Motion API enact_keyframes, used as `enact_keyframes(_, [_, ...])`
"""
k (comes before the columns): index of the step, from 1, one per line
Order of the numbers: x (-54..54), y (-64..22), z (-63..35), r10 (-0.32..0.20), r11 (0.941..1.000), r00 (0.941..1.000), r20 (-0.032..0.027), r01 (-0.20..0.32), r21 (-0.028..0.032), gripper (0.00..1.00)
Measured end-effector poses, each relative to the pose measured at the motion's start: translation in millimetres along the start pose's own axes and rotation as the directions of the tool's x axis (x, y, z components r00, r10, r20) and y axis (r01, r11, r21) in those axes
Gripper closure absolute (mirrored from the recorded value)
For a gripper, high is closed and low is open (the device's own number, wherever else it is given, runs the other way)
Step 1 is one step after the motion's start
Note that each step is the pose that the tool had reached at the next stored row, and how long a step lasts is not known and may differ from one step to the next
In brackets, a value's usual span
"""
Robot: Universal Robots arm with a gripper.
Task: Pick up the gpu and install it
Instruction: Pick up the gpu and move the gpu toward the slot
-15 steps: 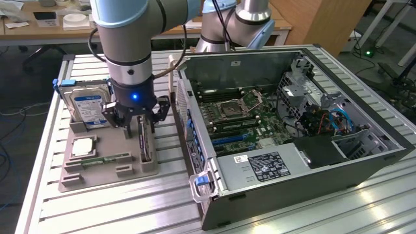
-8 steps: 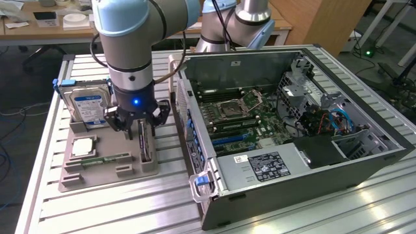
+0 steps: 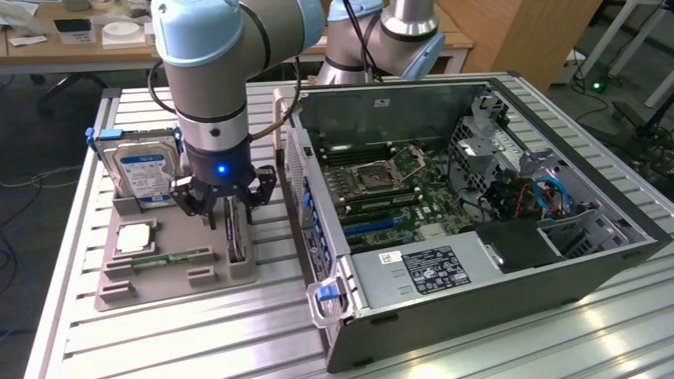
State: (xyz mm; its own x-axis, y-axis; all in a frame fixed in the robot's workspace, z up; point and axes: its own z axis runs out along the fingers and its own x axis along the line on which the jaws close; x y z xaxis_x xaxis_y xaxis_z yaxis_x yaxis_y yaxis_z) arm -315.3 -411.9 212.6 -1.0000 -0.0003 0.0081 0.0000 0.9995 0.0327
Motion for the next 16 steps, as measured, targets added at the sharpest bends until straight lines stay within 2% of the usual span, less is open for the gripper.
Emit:
enact_keyframes(3, [0.0, 0.0, 0.0, 0.0, 1.0, 1.0, 0.0, 0.0, 0.0, 0.42])
enact_keyframes(4, [0.0, 0.0, 0.0, 0.0, 1.0, 1.0, 0.0, 0.0, 0.0, 0.49])
enact_keyframes(6, [0.0, 0.0, 0.0, 0.0, 1.0, 1.0, 0.0, 0.0, 0.0, 0.49])
enact_keyframes(8, [0.1, 0.0, 0.0, 0.0, 1.0, 1.0, 0.0, 0.0, 0.0, 0.62])
enact_keyframes(16, [-1.3, -0.1, -0.1, 0.0, 1.0, 1.0, -0.0001, 0.0, 0.0001, 0.62])
